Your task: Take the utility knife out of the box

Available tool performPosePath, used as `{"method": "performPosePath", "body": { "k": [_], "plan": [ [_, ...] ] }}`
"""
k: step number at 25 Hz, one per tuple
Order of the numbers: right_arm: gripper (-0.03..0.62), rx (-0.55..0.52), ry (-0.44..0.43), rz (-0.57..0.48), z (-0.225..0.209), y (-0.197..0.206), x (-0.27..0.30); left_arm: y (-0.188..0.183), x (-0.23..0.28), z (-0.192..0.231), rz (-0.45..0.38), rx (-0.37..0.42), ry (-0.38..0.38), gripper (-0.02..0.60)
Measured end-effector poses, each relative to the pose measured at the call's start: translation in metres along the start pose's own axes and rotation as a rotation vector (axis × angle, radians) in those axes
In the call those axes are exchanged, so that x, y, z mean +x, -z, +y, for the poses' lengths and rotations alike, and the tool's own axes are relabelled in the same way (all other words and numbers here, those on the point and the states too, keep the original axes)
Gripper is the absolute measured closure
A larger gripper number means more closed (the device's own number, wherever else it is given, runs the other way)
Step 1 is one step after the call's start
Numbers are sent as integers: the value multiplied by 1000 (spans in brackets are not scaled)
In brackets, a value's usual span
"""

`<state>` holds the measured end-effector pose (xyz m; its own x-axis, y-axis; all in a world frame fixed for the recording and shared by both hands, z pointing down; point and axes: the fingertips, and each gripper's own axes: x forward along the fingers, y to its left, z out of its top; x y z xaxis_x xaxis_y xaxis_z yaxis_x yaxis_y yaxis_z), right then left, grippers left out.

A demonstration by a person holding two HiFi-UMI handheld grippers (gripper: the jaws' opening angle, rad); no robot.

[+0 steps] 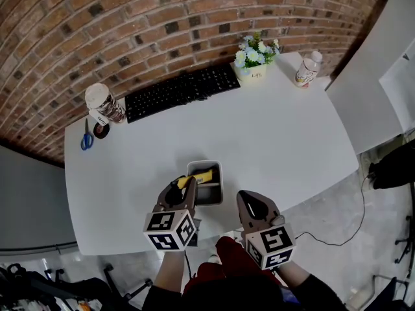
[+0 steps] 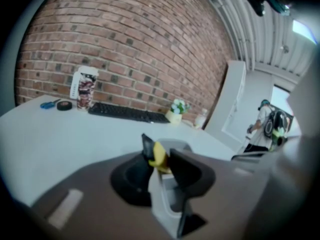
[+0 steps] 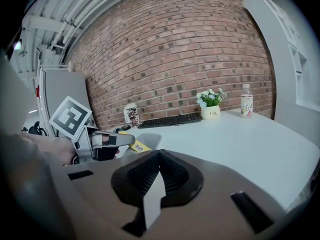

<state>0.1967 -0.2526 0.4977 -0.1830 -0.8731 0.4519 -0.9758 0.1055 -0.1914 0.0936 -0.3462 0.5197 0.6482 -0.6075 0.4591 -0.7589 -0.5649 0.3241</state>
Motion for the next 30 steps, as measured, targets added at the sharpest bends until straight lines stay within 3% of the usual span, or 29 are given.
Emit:
{"method": "performPosePath", "body": {
  "k": [12,30],
  "plan": [
    [586,-10,11,-2,5,0,-4,-10,-5,-13,-27,22,48,520],
    [586,-56,2,-43,20,-12,-20,-34,-36,-23,-107,73,55,522]
  ]
}}
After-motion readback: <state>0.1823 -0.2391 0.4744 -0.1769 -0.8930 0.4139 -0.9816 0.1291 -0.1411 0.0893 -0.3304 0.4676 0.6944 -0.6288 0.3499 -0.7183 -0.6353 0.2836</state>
